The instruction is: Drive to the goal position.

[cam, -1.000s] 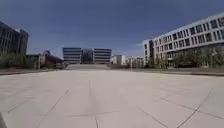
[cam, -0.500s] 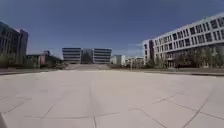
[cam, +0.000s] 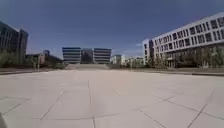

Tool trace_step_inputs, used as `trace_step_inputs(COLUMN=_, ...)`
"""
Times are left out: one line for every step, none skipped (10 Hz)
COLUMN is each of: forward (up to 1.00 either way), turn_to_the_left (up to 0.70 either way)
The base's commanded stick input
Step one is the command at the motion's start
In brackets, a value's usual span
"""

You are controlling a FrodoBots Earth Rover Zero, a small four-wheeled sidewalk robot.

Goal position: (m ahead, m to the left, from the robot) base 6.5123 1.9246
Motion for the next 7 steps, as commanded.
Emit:
trace_step_inputs(forward=0.09, turn_to_the_left=-0.05)
trace_step_inputs(forward=0.09, turn_to_the_left=-0.05)
trace_step_inputs(forward=0.09, turn_to_the_left=-0.05)
trace_step_inputs(forward=0.09, turn_to_the_left=-0.05)
trace_step_inputs(forward=0.09, turn_to_the_left=-0.05)
trace_step_inputs(forward=0.09, turn_to_the_left=-0.05)
trace_step_inputs(forward=0.09, turn_to_the_left=-0.05)
